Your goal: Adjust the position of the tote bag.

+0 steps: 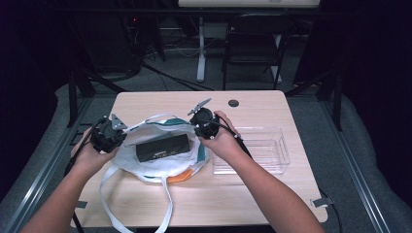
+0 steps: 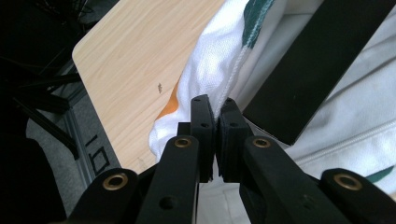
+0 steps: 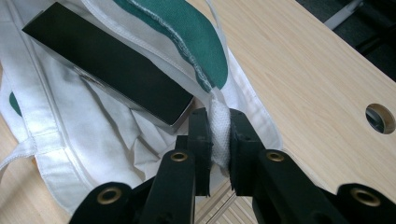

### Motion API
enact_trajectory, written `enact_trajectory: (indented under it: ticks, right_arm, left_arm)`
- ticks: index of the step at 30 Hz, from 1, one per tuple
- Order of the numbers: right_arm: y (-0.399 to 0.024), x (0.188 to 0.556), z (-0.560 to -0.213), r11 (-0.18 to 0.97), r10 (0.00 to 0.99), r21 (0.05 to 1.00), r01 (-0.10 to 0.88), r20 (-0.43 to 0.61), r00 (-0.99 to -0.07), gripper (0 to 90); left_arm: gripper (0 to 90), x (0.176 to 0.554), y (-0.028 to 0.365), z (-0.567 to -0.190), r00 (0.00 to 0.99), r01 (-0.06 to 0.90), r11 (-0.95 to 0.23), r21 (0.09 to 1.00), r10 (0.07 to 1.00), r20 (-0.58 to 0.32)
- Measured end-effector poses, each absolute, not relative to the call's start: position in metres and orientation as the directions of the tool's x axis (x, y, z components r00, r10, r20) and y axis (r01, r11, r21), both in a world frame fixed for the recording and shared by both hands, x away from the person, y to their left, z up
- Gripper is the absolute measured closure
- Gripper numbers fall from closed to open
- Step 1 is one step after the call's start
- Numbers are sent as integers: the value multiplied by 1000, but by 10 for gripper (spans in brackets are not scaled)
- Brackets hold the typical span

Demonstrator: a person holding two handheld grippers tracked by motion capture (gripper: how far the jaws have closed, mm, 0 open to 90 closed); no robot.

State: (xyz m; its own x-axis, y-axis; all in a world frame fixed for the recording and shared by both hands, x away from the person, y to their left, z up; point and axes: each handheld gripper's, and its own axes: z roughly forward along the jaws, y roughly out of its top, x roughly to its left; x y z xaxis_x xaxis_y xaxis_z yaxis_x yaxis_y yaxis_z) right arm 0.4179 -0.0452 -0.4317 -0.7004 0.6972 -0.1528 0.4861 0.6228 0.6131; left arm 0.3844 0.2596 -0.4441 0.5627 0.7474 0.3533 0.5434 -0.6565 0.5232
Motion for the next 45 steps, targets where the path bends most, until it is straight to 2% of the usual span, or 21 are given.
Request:
enact_trajectory:
  ticks: [45]
  right_arm:
    - [-43,459,-455,598,744,606,525,-177,-644,815]
  left_arm:
    - [878,444,248,-455,495,648,-584,489,811,313]
